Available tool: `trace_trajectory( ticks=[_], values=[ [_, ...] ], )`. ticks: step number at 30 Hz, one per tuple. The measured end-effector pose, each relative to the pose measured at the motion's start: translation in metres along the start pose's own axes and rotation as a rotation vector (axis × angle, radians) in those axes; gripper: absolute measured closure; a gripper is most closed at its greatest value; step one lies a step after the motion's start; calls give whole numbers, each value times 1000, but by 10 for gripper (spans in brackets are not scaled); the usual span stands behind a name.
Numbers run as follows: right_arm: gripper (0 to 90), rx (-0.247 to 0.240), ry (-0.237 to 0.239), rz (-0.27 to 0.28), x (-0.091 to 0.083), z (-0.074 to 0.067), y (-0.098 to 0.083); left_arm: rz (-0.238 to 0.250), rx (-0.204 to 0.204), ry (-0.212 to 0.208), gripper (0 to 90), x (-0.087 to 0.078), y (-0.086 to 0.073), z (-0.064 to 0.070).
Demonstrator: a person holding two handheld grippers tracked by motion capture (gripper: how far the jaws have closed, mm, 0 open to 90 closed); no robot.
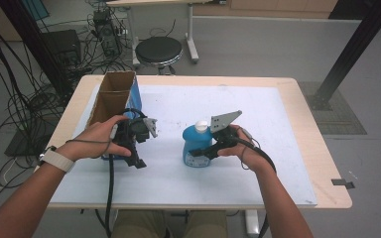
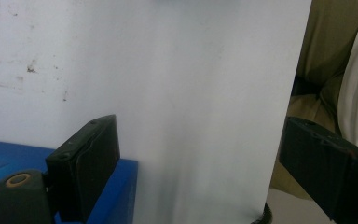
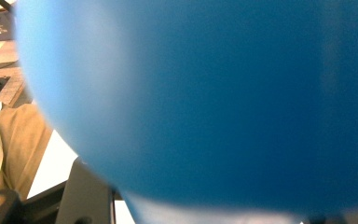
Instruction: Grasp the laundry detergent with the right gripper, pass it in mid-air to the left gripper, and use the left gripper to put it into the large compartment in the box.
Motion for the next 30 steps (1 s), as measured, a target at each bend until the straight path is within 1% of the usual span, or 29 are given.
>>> trace_trajectory(
  ticks=[26,30],
  values=[
    [422,6,-5,9,0,0,-1,-3,1,5,127,0,3,1],
    [423,-2,-4,3,0,0,-1,-4,4,5,127,-1,3,1]
  ],
)
Point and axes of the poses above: each handheld gripper's, and its own axes: x roughly forward along the jaws, y roughly out of its top, z roughly to its right, the point moved 1 cm from there along x, roughly forward along the jaws, and after that the axes turned 12 degrees about -x, right-handed, at the moved point
